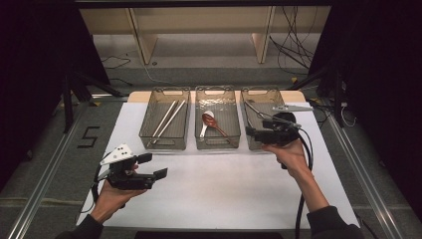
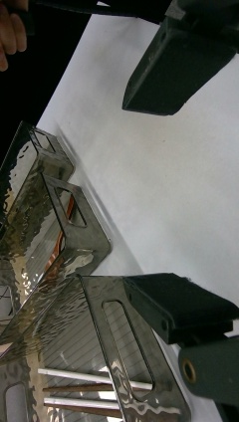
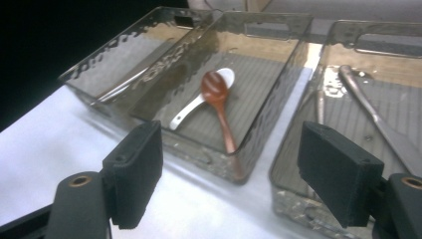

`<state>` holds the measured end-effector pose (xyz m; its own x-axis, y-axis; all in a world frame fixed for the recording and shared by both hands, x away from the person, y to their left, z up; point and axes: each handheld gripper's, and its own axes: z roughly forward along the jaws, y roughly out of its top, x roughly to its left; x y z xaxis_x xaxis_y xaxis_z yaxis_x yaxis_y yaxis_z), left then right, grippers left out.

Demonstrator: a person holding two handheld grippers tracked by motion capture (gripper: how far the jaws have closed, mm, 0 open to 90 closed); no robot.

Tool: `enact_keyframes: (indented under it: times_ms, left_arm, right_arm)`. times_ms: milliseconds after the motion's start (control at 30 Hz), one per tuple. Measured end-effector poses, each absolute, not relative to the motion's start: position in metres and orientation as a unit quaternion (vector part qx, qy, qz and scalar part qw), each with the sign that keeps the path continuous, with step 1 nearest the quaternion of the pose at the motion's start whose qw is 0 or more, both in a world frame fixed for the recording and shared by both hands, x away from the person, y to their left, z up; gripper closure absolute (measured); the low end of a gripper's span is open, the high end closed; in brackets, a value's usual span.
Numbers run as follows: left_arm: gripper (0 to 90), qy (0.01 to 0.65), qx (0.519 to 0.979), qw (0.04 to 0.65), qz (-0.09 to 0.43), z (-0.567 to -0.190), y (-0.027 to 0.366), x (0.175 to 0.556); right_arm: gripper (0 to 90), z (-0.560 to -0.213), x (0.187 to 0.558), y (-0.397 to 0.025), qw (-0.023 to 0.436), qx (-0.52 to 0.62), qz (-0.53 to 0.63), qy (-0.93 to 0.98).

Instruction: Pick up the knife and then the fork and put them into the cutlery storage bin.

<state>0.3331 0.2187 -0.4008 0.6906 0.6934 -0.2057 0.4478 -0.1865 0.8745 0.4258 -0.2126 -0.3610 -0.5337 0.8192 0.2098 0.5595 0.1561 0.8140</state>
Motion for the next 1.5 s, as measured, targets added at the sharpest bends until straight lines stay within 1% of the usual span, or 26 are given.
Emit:
enact_keyframes:
  times_ms: [133, 367, 667, 1000, 1233, 1500]
  left_arm:
    - [16.4, 0.376, 0.760, 0.517, 0.116, -0.401, 0.219, 0.333]
    - [16.2, 0.376, 0.761, 0.516, 0.115, -0.401, 0.219, 0.333]
    - [16.1, 0.374, 0.765, 0.513, 0.111, -0.402, 0.217, 0.333]
    - [16.1, 0.371, 0.768, 0.511, 0.108, -0.403, 0.215, 0.333]
    - [16.1, 0.369, 0.769, 0.510, 0.107, -0.403, 0.215, 0.333]
    - [16.1, 0.367, 0.771, 0.510, 0.105, -0.404, 0.214, 0.331]
  right_arm:
    - [26.5, -0.364, 0.414, -0.213, 0.149, 0.454, 0.464, 0.746]
    - [24.7, -0.370, 0.398, -0.213, 0.147, 0.442, 0.471, 0.749]
    - [24.1, -0.374, 0.373, -0.217, 0.159, 0.419, 0.490, 0.748]
    - [23.5, -0.381, 0.351, -0.224, 0.161, 0.411, 0.504, 0.743]
    - [18.9, -0.391, 0.333, -0.226, 0.170, 0.406, 0.499, 0.746]
    - [18.7, -0.400, 0.317, -0.233, 0.175, 0.404, 0.507, 0.741]
